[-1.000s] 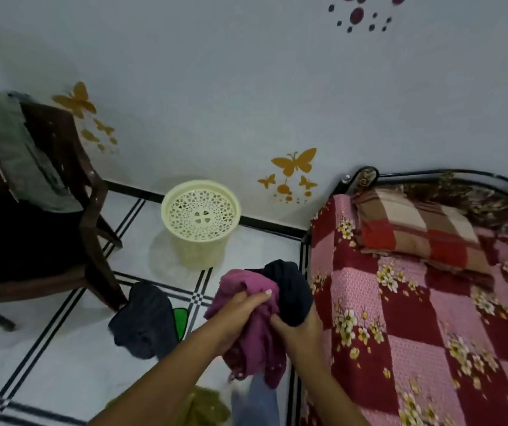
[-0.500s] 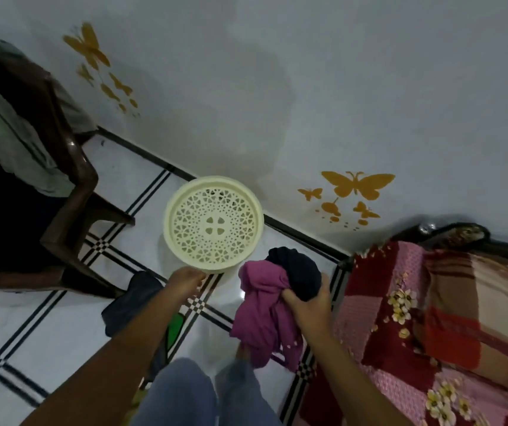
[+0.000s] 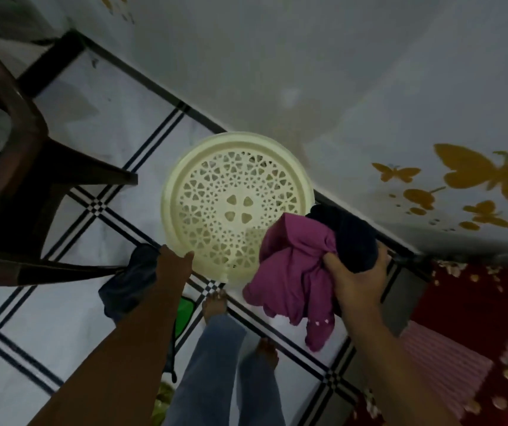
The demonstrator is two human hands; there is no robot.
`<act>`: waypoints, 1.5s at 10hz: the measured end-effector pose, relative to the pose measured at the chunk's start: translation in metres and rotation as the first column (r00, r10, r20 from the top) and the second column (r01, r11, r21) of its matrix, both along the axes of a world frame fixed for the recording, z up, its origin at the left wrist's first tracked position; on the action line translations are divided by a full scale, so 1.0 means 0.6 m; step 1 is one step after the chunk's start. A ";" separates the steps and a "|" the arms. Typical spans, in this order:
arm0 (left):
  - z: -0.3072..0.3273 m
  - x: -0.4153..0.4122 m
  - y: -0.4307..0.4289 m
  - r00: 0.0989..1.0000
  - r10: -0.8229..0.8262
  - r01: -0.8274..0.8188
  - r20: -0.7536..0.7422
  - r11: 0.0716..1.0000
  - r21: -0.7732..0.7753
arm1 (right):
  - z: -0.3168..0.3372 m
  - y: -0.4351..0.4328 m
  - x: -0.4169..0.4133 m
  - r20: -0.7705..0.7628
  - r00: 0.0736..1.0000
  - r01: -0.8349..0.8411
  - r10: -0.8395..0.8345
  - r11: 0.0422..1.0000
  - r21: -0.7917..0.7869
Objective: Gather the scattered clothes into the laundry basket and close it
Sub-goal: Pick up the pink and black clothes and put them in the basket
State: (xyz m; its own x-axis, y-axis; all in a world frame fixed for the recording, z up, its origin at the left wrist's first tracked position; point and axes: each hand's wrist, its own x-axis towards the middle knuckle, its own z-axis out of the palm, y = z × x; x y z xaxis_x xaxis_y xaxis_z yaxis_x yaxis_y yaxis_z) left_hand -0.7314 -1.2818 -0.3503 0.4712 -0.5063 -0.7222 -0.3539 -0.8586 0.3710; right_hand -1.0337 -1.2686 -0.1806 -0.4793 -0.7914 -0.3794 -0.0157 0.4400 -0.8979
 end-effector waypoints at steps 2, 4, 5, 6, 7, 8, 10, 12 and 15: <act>-0.062 0.055 -0.014 0.982 0.053 -0.042 -0.182 0.997 0.062 | -0.021 -0.056 0.047 0.018 0.999 0.040 -0.040 0.999 0.005; 0.018 0.069 -0.039 0.948 0.181 -0.160 -0.261 0.982 0.098 | 0.045 -0.078 0.056 -0.005 1.000 0.006 -0.006 1.000 0.027; 0.102 0.071 -0.052 0.952 0.176 -0.170 -0.248 0.984 0.047 | 0.096 -0.094 0.058 -0.001 0.999 0.034 -0.034 0.999 0.016; 0.168 0.098 -0.070 0.948 0.197 -0.211 -0.251 0.977 -0.030 | 0.147 -0.117 0.074 0.010 0.998 0.058 -0.058 0.998 -0.015; 0.211 0.139 -0.106 0.918 0.310 -0.332 -0.247 0.942 -0.054 | 0.179 -0.146 0.102 0.034 0.998 0.047 -0.045 0.997 -0.056; 0.228 0.171 -0.158 0.819 0.442 -0.513 -0.366 0.850 -0.122 | 0.183 -0.184 0.139 0.091 0.996 0.036 -0.026 0.993 -0.113; 0.135 0.210 -0.260 0.654 0.585 -0.657 -0.479 0.753 0.023 | 0.085 -0.254 0.210 0.121 0.992 -0.028 0.042 0.993 -0.111; 0.016 0.177 -0.304 0.669 0.618 -0.654 -0.413 0.754 0.069 | -0.111 -0.254 0.232 0.001 0.986 -0.166 0.166 0.984 0.071; -0.111 0.168 -0.367 0.258 0.739 -0.821 -0.622 0.507 0.262 | -0.354 -0.248 0.233 -0.154 0.811 -0.461 0.565 0.778 0.428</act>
State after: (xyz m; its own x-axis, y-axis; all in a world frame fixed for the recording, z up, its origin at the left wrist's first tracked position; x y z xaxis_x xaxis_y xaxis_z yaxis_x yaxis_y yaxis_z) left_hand -0.6309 -1.5022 -0.4171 0.1697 -0.2289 -0.9585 0.8023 -0.5327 0.2693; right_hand -0.8942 -1.4172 -0.3930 -0.1612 -0.7812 -0.6032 -0.5397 0.5814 -0.6088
